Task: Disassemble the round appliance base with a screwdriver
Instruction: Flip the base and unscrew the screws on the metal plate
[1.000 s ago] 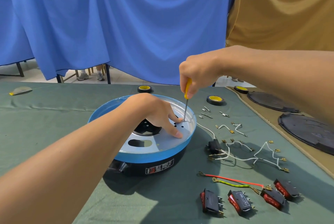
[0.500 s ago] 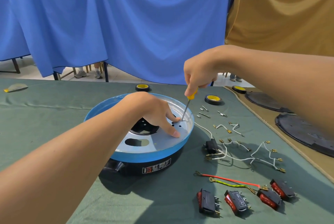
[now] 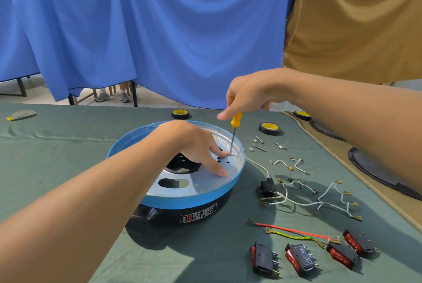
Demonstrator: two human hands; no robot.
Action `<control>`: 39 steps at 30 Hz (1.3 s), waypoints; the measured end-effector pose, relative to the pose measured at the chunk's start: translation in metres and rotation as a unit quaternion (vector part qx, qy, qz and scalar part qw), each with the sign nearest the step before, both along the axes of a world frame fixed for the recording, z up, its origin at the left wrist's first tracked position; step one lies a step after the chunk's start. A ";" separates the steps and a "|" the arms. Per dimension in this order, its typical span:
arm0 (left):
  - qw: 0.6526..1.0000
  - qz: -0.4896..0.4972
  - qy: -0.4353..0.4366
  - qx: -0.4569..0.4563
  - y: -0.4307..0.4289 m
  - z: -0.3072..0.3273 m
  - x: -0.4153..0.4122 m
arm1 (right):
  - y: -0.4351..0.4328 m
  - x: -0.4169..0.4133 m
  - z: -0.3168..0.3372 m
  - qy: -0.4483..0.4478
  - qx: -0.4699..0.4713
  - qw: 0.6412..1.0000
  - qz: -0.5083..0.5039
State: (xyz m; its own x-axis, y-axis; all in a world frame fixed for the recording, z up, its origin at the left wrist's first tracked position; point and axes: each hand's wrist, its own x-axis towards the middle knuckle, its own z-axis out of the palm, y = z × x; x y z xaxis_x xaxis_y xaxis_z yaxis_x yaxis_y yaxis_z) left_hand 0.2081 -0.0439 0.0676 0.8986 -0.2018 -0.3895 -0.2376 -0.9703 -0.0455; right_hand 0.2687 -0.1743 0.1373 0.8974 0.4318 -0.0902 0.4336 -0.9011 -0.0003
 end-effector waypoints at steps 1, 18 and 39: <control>1.000 -0.002 0.000 0.002 0.000 0.000 0.000 | 0.000 0.000 -0.002 -0.026 -0.011 1.000 0.000; 1.000 -0.001 0.002 0.000 0.000 -0.001 -0.001 | -0.006 -0.007 0.002 -0.016 0.019 1.000 0.008; 1.000 0.006 -0.001 -0.008 0.002 -0.002 0.001 | 0.005 -0.015 0.008 0.004 -0.015 1.000 -0.002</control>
State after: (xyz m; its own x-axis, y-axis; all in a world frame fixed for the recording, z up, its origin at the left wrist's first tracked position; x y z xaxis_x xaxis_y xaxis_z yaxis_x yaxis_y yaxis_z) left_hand 0.2087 -0.0423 0.0654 0.9020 -0.1983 -0.3835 -0.2267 -0.9735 -0.0298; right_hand 0.2535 -0.1693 0.1454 0.8983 0.4254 -0.1100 0.4303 -0.9024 0.0238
